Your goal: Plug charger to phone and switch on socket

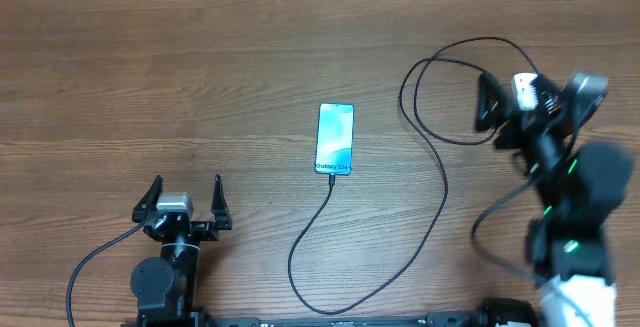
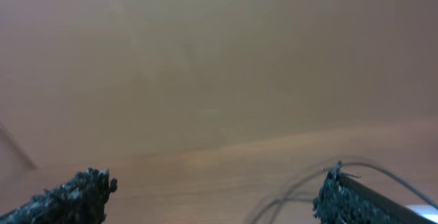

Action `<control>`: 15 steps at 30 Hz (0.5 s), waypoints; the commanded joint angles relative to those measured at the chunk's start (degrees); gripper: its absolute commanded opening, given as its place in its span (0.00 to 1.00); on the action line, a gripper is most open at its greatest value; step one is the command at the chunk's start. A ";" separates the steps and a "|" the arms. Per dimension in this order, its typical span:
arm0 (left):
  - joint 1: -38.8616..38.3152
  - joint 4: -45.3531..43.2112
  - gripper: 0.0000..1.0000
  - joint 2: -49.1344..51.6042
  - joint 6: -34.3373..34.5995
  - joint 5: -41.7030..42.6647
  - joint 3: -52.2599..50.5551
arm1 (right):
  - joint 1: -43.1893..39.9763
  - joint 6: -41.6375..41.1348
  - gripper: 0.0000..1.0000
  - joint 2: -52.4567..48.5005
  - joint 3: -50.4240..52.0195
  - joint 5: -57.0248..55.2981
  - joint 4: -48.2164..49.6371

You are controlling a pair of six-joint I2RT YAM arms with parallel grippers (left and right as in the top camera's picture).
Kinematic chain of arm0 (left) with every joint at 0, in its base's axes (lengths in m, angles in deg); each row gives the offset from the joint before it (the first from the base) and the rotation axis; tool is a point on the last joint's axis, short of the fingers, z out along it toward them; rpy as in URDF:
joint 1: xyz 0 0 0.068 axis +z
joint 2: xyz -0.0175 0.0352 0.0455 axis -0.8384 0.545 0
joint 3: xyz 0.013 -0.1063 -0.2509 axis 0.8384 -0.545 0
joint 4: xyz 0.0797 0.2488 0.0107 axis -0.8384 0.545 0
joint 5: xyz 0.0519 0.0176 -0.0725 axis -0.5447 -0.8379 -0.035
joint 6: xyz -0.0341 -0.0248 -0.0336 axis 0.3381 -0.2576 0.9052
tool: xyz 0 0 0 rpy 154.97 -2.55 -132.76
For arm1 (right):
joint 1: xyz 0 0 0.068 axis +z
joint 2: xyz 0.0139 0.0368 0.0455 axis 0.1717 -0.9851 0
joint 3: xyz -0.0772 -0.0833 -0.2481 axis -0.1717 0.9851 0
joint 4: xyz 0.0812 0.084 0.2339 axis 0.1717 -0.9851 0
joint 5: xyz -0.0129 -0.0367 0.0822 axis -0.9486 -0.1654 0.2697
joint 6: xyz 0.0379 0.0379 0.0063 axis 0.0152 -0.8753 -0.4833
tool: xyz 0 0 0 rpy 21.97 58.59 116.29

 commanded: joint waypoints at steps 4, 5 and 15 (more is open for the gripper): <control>0.31 0.24 1.00 -0.59 -1.07 -0.35 -0.20 | 4.79 -0.13 1.00 13.73 23.52 -1.16 22.08; 0.31 0.24 1.00 -0.59 -1.07 -0.35 -0.20 | 5.29 -0.13 1.00 15.32 25.86 -1.68 23.67; 0.31 0.24 1.00 -0.59 -1.07 -0.35 -0.20 | 8.41 0.13 1.00 33.09 33.18 -8.41 3.23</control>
